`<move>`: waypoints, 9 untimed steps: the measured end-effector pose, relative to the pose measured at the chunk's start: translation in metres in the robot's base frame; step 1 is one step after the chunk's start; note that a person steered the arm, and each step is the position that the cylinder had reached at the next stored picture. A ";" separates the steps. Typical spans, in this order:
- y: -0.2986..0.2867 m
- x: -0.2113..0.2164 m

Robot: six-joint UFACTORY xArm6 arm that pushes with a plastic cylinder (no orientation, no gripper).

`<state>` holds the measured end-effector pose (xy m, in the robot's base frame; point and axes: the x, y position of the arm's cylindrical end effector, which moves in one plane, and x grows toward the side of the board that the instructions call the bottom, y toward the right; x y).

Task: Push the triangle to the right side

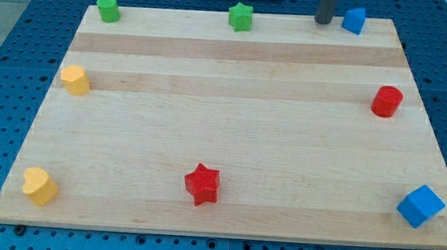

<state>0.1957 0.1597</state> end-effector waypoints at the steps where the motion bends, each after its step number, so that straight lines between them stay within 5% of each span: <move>1: 0.010 -0.004; 7: 0.020 0.001; 9: 0.063 0.071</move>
